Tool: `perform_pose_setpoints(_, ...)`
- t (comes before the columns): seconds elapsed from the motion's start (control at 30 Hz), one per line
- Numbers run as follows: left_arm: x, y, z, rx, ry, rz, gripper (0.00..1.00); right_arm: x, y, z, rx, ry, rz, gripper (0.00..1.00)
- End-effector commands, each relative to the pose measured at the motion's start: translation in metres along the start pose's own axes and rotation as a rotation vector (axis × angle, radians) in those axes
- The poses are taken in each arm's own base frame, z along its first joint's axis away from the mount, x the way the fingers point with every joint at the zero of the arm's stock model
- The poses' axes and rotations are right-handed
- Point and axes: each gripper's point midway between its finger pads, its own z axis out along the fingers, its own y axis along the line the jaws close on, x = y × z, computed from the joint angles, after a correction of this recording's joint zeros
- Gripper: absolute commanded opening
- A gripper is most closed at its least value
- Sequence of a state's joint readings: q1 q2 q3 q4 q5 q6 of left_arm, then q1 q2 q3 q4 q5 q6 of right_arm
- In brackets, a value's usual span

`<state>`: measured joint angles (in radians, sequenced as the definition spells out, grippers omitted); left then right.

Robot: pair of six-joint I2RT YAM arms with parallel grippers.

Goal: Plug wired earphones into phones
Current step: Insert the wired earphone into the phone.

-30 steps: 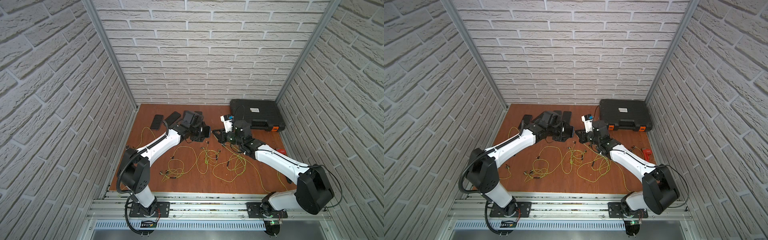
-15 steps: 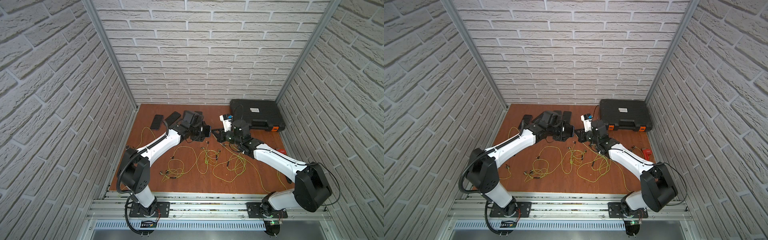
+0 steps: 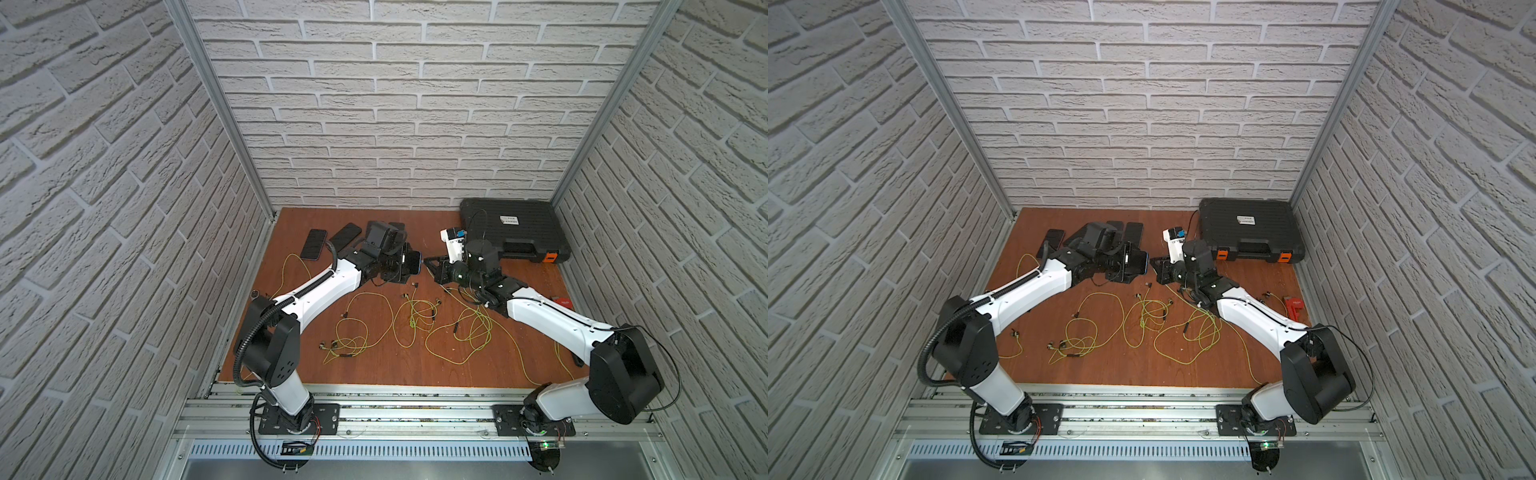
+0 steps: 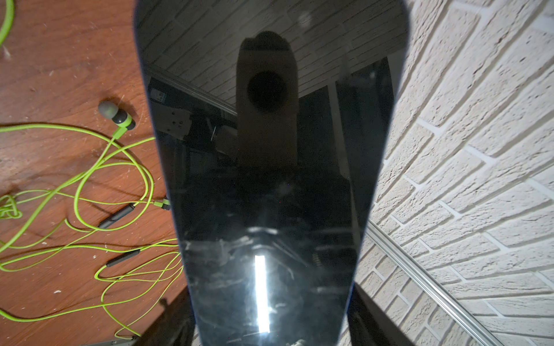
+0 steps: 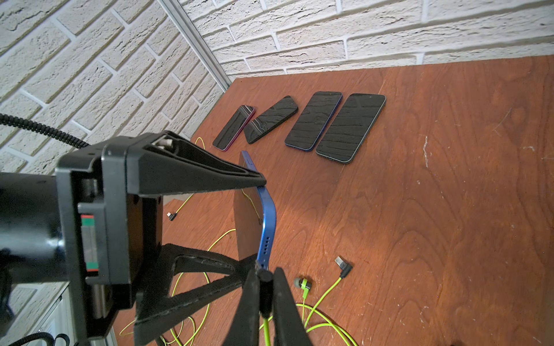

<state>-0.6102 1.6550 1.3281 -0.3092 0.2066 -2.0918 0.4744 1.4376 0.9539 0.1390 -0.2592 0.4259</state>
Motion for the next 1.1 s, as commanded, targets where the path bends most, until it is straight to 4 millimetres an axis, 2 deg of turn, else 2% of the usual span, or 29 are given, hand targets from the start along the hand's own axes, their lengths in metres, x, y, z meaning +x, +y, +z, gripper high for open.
perform_pose_setpoints(0.0, 0.014, -0.024, -0.014, 0.1, 0.042, -0.021, 0.0, -0.008, 0.008, 0.001, -0.027, -0.034, 0.001, 0.06)
perform_pose_setpoints(0.63, 0.015, -0.026, -0.011, 0.116, 0.051, -0.019, 0.0, -0.004, 0.007, 0.009, -0.033, -0.023, 0.027, 0.06)
perform_pose_setpoints(0.77, 0.021, -0.029, -0.01, 0.125, 0.062, -0.024, 0.0, -0.006, 0.005, 0.011, -0.006, -0.046, 0.049, 0.06)
perform_pose_setpoints(1.07, 0.036, -0.038, -0.006, 0.142, 0.1, -0.028, 0.0, -0.009, 0.016, 0.023, -0.016, -0.084, 0.013, 0.06)
